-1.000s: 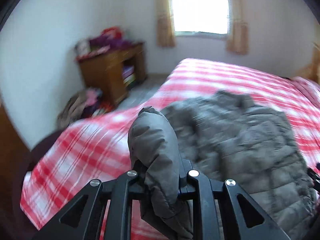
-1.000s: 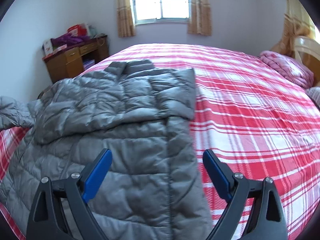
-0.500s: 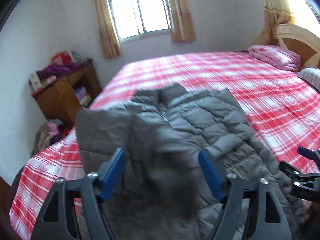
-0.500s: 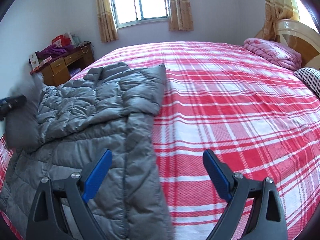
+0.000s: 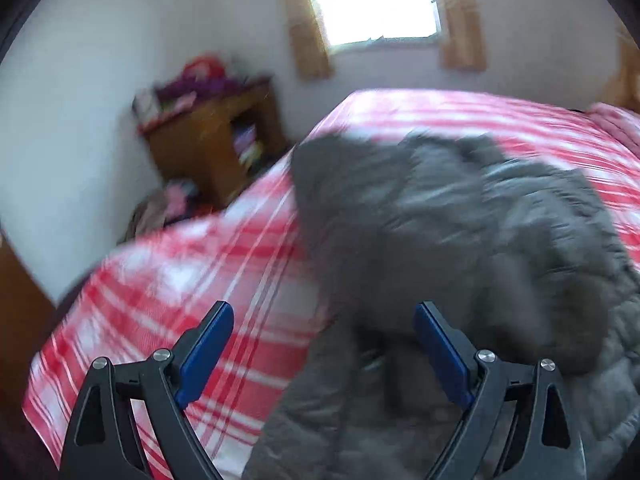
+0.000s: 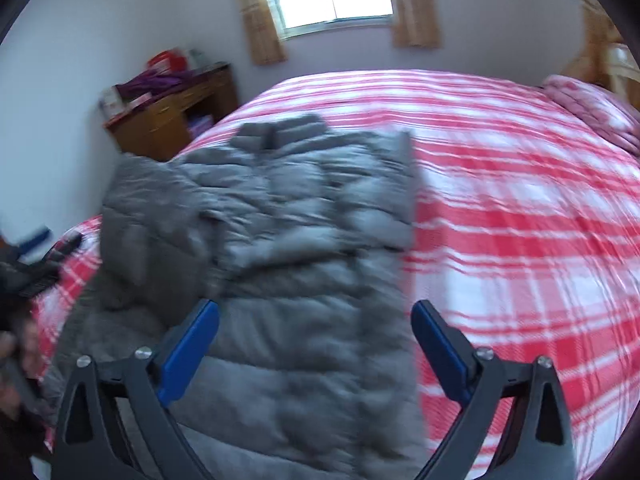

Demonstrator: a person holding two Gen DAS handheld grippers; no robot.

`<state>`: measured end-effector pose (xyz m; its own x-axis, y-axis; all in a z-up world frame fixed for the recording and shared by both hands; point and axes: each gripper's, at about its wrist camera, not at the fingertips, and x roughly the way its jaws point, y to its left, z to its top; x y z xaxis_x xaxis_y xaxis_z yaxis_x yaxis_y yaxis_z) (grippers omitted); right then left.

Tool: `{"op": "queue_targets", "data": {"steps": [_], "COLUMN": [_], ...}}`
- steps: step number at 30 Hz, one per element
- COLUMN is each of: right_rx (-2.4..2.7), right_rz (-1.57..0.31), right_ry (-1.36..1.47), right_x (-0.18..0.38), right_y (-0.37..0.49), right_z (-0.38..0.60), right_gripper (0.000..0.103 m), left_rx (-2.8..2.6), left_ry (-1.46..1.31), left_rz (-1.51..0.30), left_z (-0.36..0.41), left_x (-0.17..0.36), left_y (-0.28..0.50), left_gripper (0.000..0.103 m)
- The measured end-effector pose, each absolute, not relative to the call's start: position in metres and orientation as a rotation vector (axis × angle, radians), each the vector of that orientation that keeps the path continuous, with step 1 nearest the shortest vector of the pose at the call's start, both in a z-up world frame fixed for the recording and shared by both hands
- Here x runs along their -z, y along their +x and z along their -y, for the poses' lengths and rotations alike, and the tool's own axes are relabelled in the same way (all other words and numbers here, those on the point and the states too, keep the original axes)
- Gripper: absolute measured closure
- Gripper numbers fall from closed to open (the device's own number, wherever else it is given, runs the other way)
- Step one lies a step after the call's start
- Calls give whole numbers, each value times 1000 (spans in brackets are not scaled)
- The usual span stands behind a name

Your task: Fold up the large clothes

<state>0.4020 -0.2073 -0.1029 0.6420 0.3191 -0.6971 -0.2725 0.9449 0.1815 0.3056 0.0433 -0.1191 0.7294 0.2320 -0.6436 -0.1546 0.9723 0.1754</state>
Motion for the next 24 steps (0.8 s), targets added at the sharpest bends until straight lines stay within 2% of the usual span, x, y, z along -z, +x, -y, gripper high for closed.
{"op": "queue_targets", "data": {"steps": [4,9,10,11,12,14,17,24], "right_rx": [-397,-457,-464,-483,-512,-519,-499,-423], "right_rz": [-821,-895,-909,-936,-962,-971,-945,-981], "right_ry": [51,92,92,97,110,133,121,126], "right_x": [102,129,135,143,148,152,147,154], "right_y": [420,438,439,441,443,442,433,413], "right_z": [166,125,120,115,112,113,125,163], "right_gripper": [3,5,19,52,67,76,81,81], "left_rx": [-248,-256,-254,-252,-250,-253,-266,-268], "left_ry": [18,3,-1,-3,-4,3,10,27], "left_rz": [-796,-824,-827,-828,-829,-828,-834,-840], "left_z": [-69,-74,-76,-77,-79,-82,-87,-88], "left_x": [146,163,164,165,166,167,173,180], "left_y": [317,327,328,326,326,326,326,323], "left_gripper": [11,11,11,11,11,11,11,11]}}
